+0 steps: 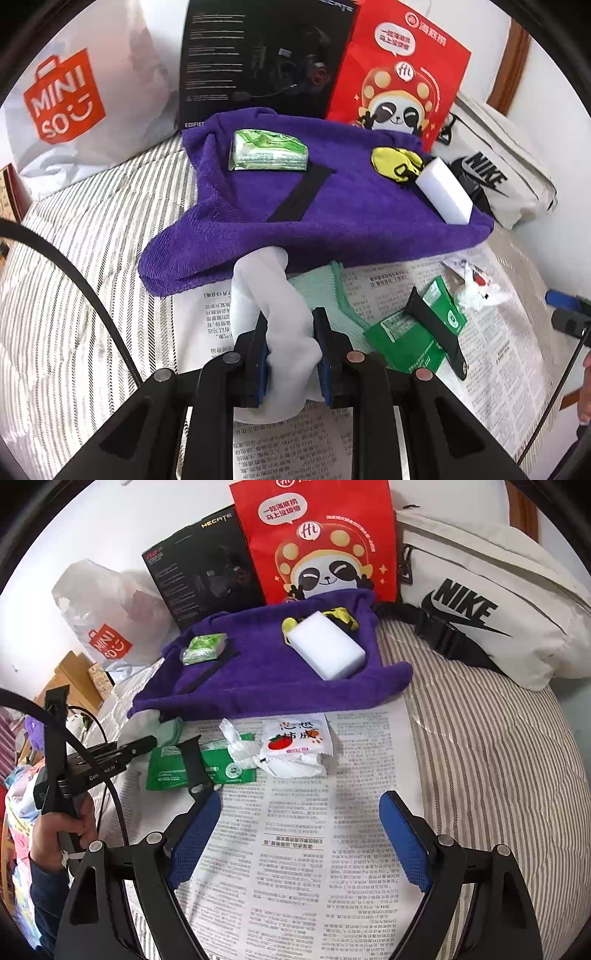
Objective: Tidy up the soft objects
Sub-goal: 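Grasp the white glove with left tool while right tool nears tomato packet, then lift the glove with left tool while right tool grasps tomato packet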
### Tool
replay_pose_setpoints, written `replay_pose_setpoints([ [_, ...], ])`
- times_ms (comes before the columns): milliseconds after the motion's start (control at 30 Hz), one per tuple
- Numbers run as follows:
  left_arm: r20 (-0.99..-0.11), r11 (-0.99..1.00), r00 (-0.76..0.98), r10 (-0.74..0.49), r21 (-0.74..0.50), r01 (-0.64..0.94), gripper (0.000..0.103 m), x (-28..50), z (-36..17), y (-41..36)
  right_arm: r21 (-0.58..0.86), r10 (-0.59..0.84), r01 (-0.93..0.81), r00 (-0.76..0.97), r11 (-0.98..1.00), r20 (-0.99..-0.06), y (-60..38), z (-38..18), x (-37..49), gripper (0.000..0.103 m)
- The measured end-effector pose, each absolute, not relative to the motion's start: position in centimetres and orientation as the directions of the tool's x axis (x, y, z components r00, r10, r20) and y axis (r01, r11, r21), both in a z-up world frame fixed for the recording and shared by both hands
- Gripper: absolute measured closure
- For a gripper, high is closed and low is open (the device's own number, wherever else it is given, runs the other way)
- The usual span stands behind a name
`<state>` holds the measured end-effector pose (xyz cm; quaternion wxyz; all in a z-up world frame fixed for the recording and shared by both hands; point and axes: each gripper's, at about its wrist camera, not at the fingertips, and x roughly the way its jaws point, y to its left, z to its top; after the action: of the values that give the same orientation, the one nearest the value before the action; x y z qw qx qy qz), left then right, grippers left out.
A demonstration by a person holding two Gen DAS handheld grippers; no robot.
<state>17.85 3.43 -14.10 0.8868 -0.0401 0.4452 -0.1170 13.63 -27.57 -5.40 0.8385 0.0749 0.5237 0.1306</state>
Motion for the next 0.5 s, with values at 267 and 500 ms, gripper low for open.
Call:
replay_pose_setpoints([
  [267,-0.777,0.966,0.578,-0.249,-0.153,0.21,0.082,17.7,-13.7,2.6,0.258,0.283,-0.117,0.427,0.959,-0.859,-27.6,-5.6,13.4,0.016],
  [500,-0.761,0.959,0.593,-0.264,-0.144,0.242,0.085,17.1,-13.9,2.2,0.215,0.258,-0.145,0.431,0.966,-0.865,-26.3,-6.4,14.5,0.016],
])
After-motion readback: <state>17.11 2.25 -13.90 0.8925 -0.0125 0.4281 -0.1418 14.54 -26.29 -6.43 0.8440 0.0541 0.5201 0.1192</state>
